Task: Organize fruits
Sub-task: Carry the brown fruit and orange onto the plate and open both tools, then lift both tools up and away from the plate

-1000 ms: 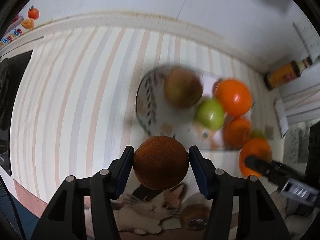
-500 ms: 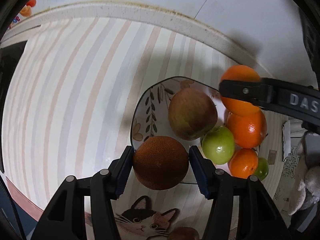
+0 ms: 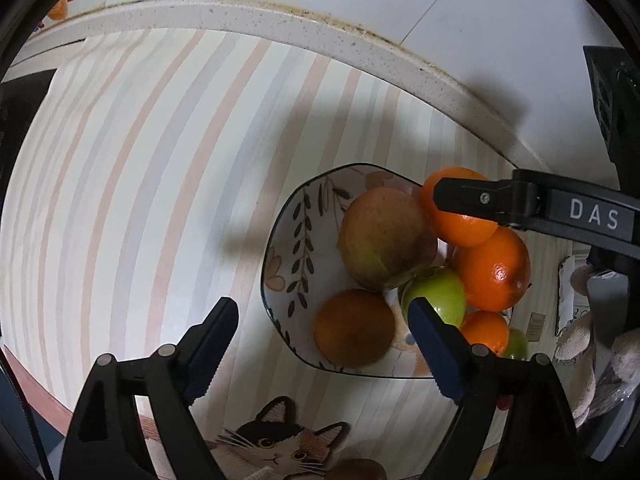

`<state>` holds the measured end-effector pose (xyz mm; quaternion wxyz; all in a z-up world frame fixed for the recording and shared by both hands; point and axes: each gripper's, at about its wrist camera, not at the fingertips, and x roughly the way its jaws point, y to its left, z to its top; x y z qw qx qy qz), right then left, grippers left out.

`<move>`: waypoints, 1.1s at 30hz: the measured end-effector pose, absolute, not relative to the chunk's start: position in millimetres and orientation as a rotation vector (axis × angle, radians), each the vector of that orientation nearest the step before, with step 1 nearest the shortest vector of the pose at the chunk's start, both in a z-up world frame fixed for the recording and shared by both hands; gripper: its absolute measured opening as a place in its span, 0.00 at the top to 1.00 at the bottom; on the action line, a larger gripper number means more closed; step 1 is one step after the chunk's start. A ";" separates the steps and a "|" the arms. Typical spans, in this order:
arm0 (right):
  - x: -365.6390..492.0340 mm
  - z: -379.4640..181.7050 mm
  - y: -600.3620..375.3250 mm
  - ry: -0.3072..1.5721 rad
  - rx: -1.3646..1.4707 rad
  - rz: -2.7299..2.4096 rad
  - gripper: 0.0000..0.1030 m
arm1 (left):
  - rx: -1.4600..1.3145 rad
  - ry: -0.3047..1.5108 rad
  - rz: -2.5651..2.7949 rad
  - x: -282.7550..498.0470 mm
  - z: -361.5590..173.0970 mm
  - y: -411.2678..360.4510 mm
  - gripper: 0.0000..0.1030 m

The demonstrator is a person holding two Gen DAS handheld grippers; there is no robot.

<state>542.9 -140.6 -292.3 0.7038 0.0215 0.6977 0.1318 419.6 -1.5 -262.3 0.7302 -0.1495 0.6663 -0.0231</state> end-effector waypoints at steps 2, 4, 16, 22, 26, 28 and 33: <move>538.4 -285.9 -144.0 1.531 0.053 0.283 0.14 | -0.305 1.459 -0.037 417.8 -258.2 -2.4 0.15; 530.7 -276.8 -149.7 1.507 0.043 0.260 0.10 | -0.274 1.447 -0.022 415.5 -254.1 -1.7 0.15; 418.9 -244.4 -203.8 1.323 0.068 0.078 0.08 | -0.109 1.352 0.071 387.7 -222.5 8.7 0.15; 363.7 -228.2 -223.2 1.266 0.095 0.021 0.08 | -0.053 1.294 0.066 362.5 -204.7 2.6 0.15; 328.0 -205.7 -227.4 1.212 0.093 0.004 0.08 | -0.032 1.255 0.035 339.6 -186.5 -4.5 0.15; 313.4 -192.4 -227.2 1.187 0.096 0.005 0.08 | -0.021 1.234 0.020 327.5 -176.7 -7.6 0.15; 273.5 -159.5 -224.3 1.117 0.092 -0.005 0.08 | -0.004 1.163 0.002 295.9 -146.3 -11.6 0.15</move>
